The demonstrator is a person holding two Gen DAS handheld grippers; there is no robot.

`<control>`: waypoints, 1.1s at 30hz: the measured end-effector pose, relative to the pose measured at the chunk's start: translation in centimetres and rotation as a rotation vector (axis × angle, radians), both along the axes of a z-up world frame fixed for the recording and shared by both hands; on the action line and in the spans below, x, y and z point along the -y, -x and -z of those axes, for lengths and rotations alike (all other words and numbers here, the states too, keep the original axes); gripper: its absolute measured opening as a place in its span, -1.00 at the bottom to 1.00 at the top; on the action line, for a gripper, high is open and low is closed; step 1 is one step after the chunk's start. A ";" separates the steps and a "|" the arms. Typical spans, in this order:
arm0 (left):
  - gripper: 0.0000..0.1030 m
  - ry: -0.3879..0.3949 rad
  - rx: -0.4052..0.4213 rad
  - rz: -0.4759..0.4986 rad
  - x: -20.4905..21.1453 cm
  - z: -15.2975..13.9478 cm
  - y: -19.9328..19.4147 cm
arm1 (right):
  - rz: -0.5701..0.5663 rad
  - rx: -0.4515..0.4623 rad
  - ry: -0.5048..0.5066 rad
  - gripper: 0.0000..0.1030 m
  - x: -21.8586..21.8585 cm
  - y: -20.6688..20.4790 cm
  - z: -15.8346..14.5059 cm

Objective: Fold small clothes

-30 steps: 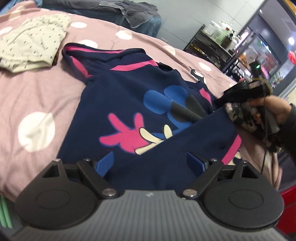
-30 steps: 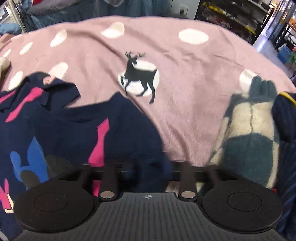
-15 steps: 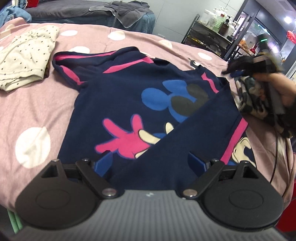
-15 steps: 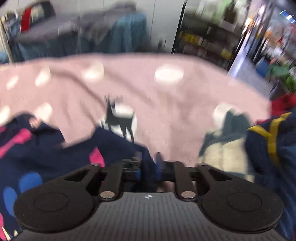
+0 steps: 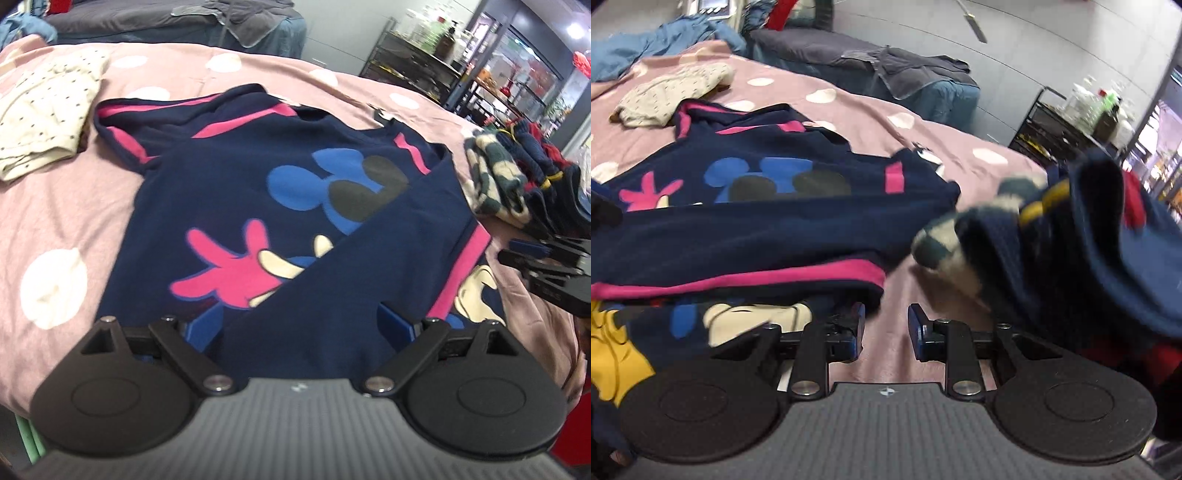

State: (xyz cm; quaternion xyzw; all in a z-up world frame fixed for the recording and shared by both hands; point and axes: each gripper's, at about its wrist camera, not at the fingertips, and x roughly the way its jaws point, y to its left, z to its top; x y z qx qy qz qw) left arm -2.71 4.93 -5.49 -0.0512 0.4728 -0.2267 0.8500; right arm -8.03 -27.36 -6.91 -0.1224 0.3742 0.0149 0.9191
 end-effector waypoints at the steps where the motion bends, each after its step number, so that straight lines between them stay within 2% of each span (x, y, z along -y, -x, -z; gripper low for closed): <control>1: 0.78 -0.003 0.002 0.009 0.2 -0.1 0.2 | -0.003 -0.009 -0.008 -0.18 0.0 -0.5 0.3; 4: 0.82 -0.019 0.013 0.023 0.9 -0.5 0.8 | 0.000 0.007 -0.034 -0.18 -0.3 -1.1 0.9; 5: 0.82 -0.024 0.015 0.023 1.0 -0.5 1.0 | -0.005 0.018 -0.061 -0.33 -0.2 -1.3 1.1; 7: 0.83 -0.035 0.007 0.019 1.0 -0.5 1.2 | 0.014 0.032 -0.075 -0.82 -0.2 -1.2 0.9; 10: 0.83 -0.040 -0.002 0.007 0.7 -0.4 1.4 | 0.075 0.029 -0.106 -0.85 0.4 0.2 0.4; 12: 0.83 -0.044 -0.008 0.000 0.4 -0.1 1.2 | 0.103 0.008 -0.104 -0.85 0.9 1.3 0.4; 15: 0.84 -0.048 -0.029 0.003 0.5 0.6 0.6 | 0.128 -0.002 -0.216 -0.78 2.3 2.0 1.6; 16: 0.84 -0.055 -0.031 0.008 0.6 0.9 0.4 | 0.140 0.005 -0.219 -0.73 2.4 2.3 1.5; 19: 0.84 -0.095 -0.027 0.016 1.0 1.3 0.3 | 0.184 -0.002 -0.147 -0.36 1.6 3.4 -0.7; 22: 0.84 -0.085 -0.027 0.003 1.0 1.6 0.2 | 0.068 0.072 -0.189 -0.36 0.0 4.3 -3.4; 24: 0.84 -0.089 -0.029 0.013 1.4 1.8 0.0 | -0.007 0.103 -0.217 -0.39 -1.3 3.4 -3.7; 26: 0.85 -0.111 -0.019 0.026 1.9 1.9 0.2 | -0.004 0.077 -0.239 -0.36 -1.9 1.3 -2.5; 29: 0.88 -0.121 -0.010 0.032 1.9 2.0 0.6 | 0.038 -0.049 -0.214 -0.28 -2.1 -1.6 1.0; 30: 0.88 -0.122 -0.008 0.027 1.7 1.9 0.8 | 0.029 -0.054 -0.214 -0.27 -2.1 -1.8 1.7; 31: 0.88 -0.123 -0.007 0.022 1.4 1.9 0.9 | 0.024 -0.034 -0.206 -0.27 -2.2 -1.6 1.4; 33: 0.89 -0.126 -0.006 0.004 0.6 1.5 1.0 | 0.021 -0.060 -0.184 -0.27 -2.7 -1.7 -0.1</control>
